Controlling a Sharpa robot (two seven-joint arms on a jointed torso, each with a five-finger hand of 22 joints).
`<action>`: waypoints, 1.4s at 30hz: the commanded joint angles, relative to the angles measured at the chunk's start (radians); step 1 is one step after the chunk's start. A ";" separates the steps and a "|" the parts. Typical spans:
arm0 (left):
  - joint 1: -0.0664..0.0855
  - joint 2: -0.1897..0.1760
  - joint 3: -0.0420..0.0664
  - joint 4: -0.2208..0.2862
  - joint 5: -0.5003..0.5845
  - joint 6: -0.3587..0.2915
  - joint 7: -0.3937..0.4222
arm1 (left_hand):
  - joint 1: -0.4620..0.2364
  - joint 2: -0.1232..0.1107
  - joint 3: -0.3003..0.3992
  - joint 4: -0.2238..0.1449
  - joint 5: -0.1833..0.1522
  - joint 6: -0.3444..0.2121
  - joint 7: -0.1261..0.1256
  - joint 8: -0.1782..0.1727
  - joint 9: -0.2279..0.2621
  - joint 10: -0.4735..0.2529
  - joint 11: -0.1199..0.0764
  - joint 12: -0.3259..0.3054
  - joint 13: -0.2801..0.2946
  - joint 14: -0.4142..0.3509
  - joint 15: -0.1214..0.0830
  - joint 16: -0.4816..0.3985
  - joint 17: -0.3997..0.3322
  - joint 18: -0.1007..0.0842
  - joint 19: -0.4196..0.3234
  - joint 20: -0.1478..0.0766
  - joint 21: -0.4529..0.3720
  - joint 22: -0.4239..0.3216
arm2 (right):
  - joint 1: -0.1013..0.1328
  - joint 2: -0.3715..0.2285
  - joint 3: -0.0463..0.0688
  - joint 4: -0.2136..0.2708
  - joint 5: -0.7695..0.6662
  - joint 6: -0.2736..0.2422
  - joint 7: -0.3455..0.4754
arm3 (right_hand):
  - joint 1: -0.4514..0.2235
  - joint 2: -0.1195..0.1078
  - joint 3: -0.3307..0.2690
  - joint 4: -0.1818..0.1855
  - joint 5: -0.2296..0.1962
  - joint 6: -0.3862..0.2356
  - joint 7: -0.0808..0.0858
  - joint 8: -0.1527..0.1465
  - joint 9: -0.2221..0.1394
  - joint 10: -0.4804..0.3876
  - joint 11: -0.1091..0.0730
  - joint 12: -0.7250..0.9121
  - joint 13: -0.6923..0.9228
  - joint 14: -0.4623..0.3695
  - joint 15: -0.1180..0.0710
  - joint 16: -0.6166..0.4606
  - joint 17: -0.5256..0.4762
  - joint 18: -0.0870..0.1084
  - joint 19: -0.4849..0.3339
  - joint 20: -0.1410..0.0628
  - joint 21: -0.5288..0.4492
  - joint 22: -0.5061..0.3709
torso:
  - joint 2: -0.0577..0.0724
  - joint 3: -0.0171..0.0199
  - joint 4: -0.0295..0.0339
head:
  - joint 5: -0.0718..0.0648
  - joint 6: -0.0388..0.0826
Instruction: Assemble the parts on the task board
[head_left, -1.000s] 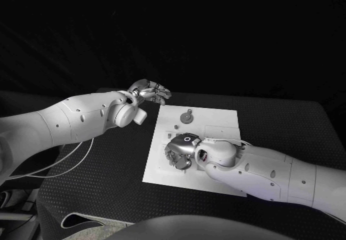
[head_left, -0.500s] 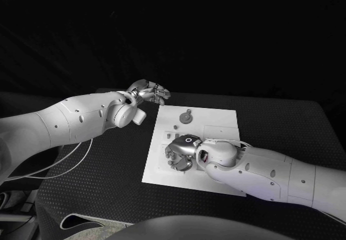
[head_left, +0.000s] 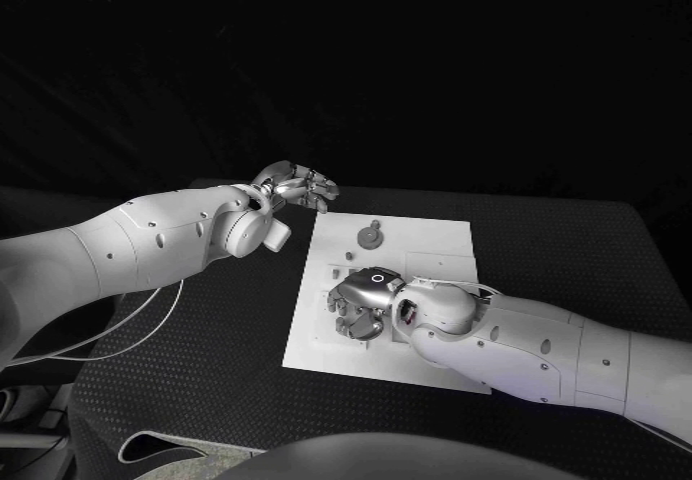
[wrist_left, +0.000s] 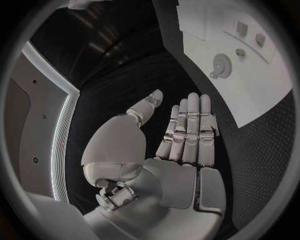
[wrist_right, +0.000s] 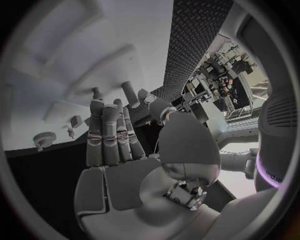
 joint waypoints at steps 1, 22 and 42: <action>0.001 0.002 0.001 0.002 0.005 0.013 0.007 | -0.009 0.001 -0.004 0.002 -0.001 -0.009 0.001 0.006 -0.001 -0.007 0.000 0.001 -0.001 0.007 -0.001 -0.005 0.001 -0.001 0.002 0.002 -0.004 -0.002 | 0.000 0.001 0.000 0.004 0.019 -0.010 0.024 | 0.003 -0.010 -0.001 0.008 0.001 -0.004 -0.003 -0.003 -0.001 -0.008 0.000 -0.004 0.000 -0.007 0.001 0.007 -0.002 0.013 -0.010 -0.001 0.005 0.022 | 0.000 -0.0004 0.0003 | -0.001 0.000; 0.001 -0.005 0.001 0.000 0.005 0.012 0.005 | -0.009 0.001 -0.004 0.002 -0.001 -0.009 0.001 0.007 -0.002 -0.007 0.000 0.002 -0.001 0.007 -0.001 -0.006 0.003 0.000 0.002 0.002 -0.004 -0.002 | 0.002 -0.056 0.004 0.048 0.116 -0.141 0.071 | 0.004 -0.018 -0.015 0.009 0.000 -0.001 -0.005 0.008 0.000 -0.010 0.001 -0.001 0.008 -0.026 0.003 0.033 -0.017 0.013 -0.023 0.005 0.018 0.022 | -0.001 0.0002 -0.0009 | -0.012 0.014; 0.000 -0.002 0.000 -0.019 0.010 0.002 0.015 | -0.015 0.002 -0.006 0.007 -0.001 -0.004 -0.002 0.012 -0.002 0.000 -0.003 0.005 0.000 0.010 -0.001 -0.008 0.008 0.000 0.003 0.002 -0.003 -0.001 | 0.181 -0.373 0.081 0.171 0.728 0.088 -0.219 | -0.074 0.014 -0.074 0.091 0.002 0.029 -0.025 0.042 0.079 -0.041 -0.075 0.520 0.724 -0.054 -0.068 0.230 -0.016 0.013 -0.016 -0.012 0.065 0.024 | -0.006 0.0056 -0.0126 | -0.073 0.071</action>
